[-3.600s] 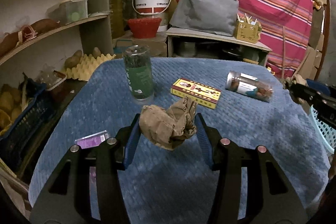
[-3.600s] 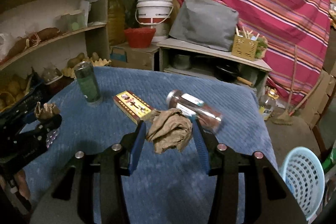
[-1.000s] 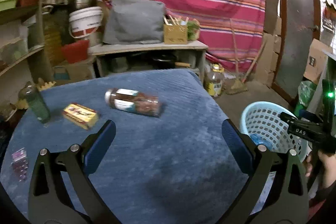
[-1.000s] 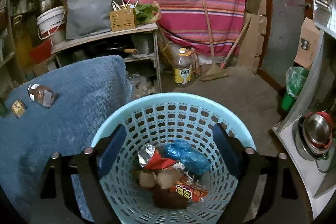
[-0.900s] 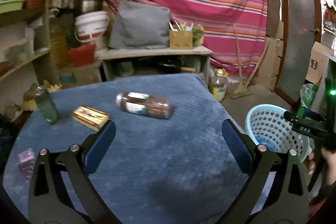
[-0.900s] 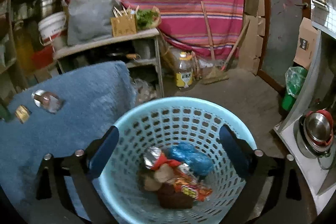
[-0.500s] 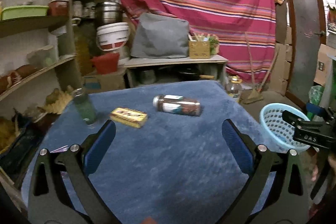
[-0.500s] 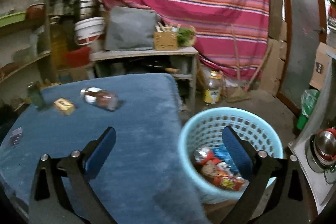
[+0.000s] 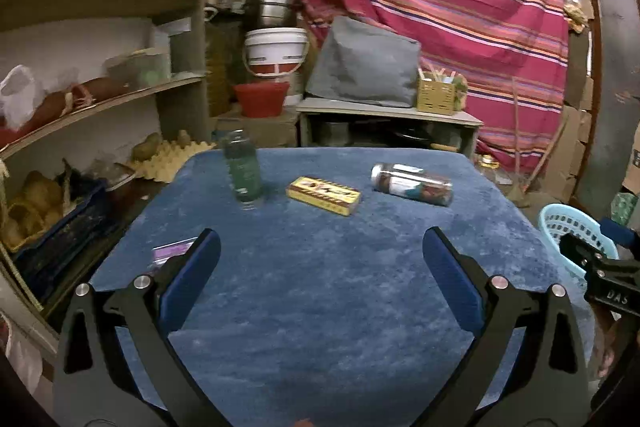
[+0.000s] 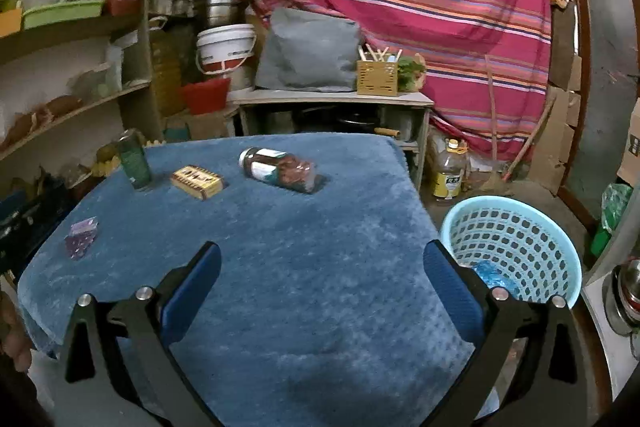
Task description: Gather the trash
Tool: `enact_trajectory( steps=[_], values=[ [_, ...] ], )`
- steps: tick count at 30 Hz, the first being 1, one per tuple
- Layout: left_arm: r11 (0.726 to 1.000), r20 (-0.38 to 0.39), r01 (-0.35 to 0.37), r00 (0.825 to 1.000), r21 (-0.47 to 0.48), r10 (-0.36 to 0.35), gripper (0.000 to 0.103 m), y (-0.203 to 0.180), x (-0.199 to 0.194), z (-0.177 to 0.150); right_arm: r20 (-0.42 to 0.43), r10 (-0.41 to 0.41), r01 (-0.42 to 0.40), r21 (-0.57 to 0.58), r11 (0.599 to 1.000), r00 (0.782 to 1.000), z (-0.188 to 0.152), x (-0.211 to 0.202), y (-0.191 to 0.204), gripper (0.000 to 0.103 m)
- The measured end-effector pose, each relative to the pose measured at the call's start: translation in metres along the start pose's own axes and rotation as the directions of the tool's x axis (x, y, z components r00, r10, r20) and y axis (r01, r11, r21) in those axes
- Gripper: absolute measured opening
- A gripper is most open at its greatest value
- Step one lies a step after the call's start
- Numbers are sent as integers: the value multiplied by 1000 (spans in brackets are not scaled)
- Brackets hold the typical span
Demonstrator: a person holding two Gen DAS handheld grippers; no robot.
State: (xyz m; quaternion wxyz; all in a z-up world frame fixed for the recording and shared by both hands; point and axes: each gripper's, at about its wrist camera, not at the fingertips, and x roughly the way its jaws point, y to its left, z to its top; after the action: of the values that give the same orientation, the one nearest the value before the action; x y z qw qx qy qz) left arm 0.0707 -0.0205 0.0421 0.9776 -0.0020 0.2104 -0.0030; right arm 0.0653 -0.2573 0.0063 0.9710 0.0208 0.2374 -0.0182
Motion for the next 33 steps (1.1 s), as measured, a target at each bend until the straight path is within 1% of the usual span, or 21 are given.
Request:
enact_trajectory(
  steps=[5,10,13,18,27,33],
  values=[
    [999,-2,-36,999,-14,36,98,21,-4,-8,-4,19,-19,-9,1000,1000,-5,1,20,99],
    [998,-12,-55,998,-36,55,98,40,-6,-16,-7,28,-28,-21,999,1000,-10,0,37,99],
    [997,-15,-54,998,-52,53,98,47,-6,-19,-9,33,-34,-35,999,999,-13,-2,47,99],
    [996,-23,-53,998,-67,52,98,57,-6,-26,7,22,-21,-72,997,1000,-19,-6,61,99],
    [994,-22,-81,997,-74,79,98,66,-9,-32,22,20,-18,-55,998,1000,-20,-10,62,99],
    [994,-20,-89,996,-70,88,98,68,-10,-34,30,7,-5,-71,997,1000,-21,-13,64,99]
  ],
)
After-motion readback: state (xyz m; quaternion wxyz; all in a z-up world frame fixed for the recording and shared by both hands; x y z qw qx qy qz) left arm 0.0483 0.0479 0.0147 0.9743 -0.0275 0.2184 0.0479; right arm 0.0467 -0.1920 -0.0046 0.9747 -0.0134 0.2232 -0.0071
